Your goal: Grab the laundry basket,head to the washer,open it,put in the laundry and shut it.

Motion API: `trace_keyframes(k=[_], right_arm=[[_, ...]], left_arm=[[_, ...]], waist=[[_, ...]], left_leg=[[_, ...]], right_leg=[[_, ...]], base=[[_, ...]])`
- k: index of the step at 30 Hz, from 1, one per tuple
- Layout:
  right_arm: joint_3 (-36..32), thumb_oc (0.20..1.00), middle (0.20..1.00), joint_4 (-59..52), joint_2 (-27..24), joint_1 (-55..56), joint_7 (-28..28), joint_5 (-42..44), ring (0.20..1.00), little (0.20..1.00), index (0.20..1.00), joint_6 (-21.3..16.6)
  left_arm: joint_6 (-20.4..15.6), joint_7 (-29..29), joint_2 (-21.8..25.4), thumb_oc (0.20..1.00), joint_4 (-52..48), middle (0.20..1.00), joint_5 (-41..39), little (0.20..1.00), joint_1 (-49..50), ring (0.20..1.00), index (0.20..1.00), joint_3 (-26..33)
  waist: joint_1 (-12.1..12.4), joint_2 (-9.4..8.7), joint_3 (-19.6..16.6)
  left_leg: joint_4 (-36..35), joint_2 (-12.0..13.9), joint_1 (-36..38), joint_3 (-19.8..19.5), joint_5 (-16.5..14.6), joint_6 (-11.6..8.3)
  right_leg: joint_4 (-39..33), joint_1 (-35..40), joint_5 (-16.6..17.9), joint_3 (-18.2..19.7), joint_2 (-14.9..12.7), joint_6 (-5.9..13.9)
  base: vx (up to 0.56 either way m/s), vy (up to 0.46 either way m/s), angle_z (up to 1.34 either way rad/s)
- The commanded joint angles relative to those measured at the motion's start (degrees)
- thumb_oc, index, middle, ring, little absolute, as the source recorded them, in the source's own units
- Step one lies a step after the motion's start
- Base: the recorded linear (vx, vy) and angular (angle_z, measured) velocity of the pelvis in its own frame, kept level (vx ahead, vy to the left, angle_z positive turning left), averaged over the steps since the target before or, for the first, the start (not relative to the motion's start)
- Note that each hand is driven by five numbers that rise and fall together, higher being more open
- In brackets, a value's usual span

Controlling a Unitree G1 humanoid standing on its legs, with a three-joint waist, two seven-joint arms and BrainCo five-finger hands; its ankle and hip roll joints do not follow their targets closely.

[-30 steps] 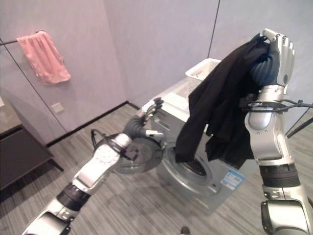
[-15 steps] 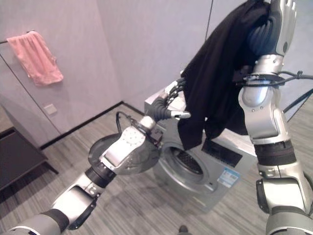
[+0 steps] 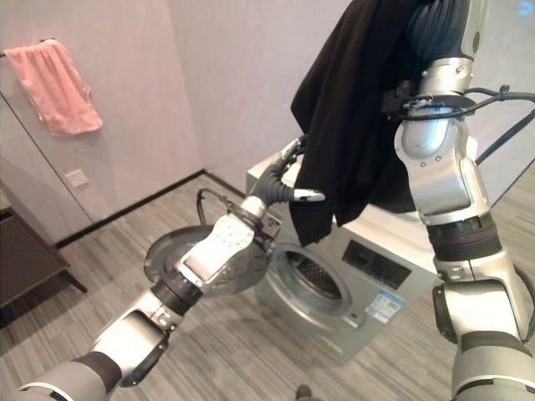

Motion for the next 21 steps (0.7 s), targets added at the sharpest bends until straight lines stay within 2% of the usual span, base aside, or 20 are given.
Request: trace_keyframes(k=[1,4,8,16,21], right_arm=[[1.3,0.2,0.2,5.2,2.2,-11.7,-3.1,3.4,0.2,0.2,0.2,-1.7],[2.2,0.2,0.2,5.3,2.8,-12.4,-3.0,4.2,0.2,0.2,0.2,-1.6],[2.7,0.2,0.2,4.7,4.0,-11.8,-2.4,6.6,0.2,0.2,0.2,-1.8],[2.8,0.2,0.2,3.1,6.1,-9.8,-2.3,8.8,0.2,0.2,0.2,-3.0],[1.6,0.2,0.2,0.7,9.5,-6.1,-3.4,10.0,0.2,0.2,0.2,-4.5]], left_arm=[[-3.3,2.5,-5.5,1.0,4.6,1.0,-11.8,1.0,-7.5,1.0,1.0,-3.9],[-3.6,3.8,-6.6,1.0,5.8,1.0,-14.6,1.0,-9.4,1.0,1.0,-3.6],[-4.2,4.5,-7.3,1.0,3.5,1.0,-25.3,1.0,-11.0,1.0,1.0,-3.4],[-6.0,5.9,-10.2,1.0,3.7,1.0,-30.4,1.0,-13.7,1.0,1.0,-2.6],[-8.2,7.2,-12.5,1.0,2.4,1.0,-34.3,1.0,-12.8,1.0,1.0,-1.4]], waist=[[1.4,-1.19,-2.0],[1.1,-0.86,-2.1],[0.5,-0.36,-2.2],[-0.4,-0.35,-2.2],[-1.1,-0.35,-2.2]], left_leg=[[5.6,3.9,2.8,-1.0,-12.8,1.19],[5.2,4.0,2.9,-1.0,-12.5,1.05],[4.7,4.2,3.3,-0.7,-12.1,0.69],[4.2,4.9,3.4,-0.4,-11.4,-0.02],[3.6,5.4,3.6,0.1,-11.0,-0.48]], right_leg=[[1.9,-4.6,-1.6,0.7,-5.5,4.26],[2.0,-4.7,-1.7,0.7,-5.4,4.17],[2.0,-4.4,-1.8,0.5,-5.1,4.08],[1.8,-4.1,-2.1,0.2,-4.7,3.97],[2.0,-4.1,-2.4,0.2,-4.5,3.81]], base=[[0.0,0.0,0.0],[0.0,0.0,0.0],[0.0,0.0,0.0],[0.0,0.0,0.0],[0.0,0.0,0.0]])
